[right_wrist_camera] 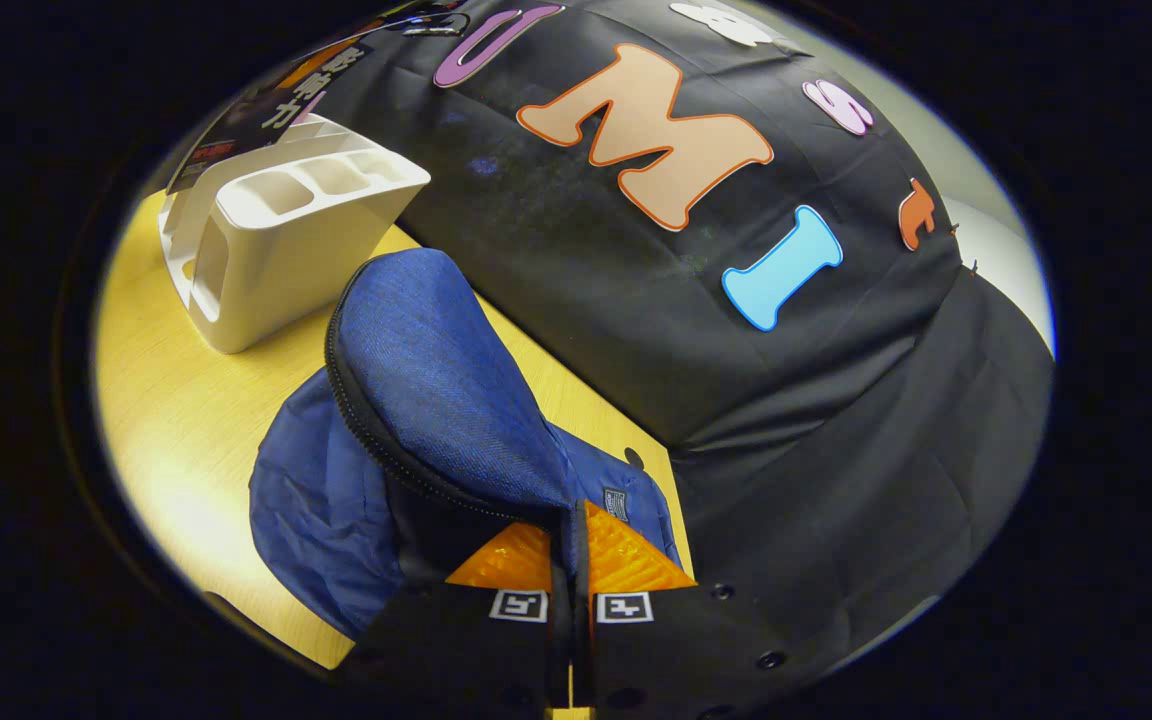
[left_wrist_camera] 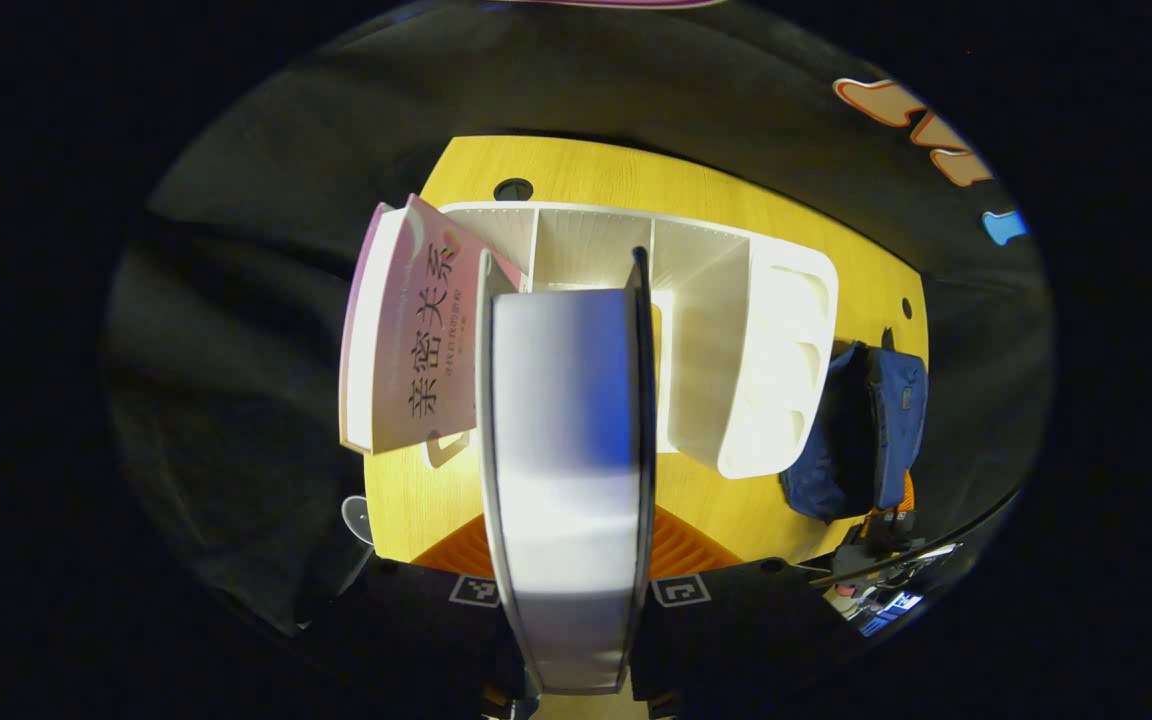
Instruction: Open the schoolbag, grab two books from the bookshelf and put them into the schoolbag.
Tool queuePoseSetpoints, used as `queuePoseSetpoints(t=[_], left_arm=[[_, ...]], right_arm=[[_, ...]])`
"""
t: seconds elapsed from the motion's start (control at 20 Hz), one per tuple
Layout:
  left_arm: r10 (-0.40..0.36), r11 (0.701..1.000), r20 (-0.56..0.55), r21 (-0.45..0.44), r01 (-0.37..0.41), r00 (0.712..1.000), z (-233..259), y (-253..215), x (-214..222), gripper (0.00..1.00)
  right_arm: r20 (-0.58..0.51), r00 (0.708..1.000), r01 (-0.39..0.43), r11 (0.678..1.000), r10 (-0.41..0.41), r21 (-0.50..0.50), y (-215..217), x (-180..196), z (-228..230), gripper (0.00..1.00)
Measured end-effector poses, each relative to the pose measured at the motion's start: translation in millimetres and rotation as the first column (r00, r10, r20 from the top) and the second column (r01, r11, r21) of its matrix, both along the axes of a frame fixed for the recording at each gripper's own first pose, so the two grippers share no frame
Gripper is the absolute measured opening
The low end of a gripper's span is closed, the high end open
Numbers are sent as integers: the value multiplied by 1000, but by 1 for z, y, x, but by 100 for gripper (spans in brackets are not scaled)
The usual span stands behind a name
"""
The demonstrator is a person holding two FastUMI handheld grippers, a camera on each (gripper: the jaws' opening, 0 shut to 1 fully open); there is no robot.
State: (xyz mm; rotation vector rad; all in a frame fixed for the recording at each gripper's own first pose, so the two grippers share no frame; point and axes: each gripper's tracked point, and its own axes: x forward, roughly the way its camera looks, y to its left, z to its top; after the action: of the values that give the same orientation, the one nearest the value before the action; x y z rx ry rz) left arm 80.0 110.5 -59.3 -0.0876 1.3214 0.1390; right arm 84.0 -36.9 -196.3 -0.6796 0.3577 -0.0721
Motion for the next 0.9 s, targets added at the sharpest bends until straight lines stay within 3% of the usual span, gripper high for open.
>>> queuePoseSetpoints(t=[0.45, 0.55, 0.9], left_arm=[[62, 995, 113, -80, -53, 992, 58, -42, -53, 40], [66, 993, 139, -106, -52, 988, 64, -58, -65, 40], [27, 954, 211, -297, 38, 977, 64, -147, -74, 39]], right_arm=[[-15, 1000, -16, 996, 18, 88, -17, 4, 1, 1], [-20, 1000, -21, 993, 23, 115, -20, 4, 0, 7], [-3, 1000, -23, 976, 24, 215, -30, 2, 7, 4]])
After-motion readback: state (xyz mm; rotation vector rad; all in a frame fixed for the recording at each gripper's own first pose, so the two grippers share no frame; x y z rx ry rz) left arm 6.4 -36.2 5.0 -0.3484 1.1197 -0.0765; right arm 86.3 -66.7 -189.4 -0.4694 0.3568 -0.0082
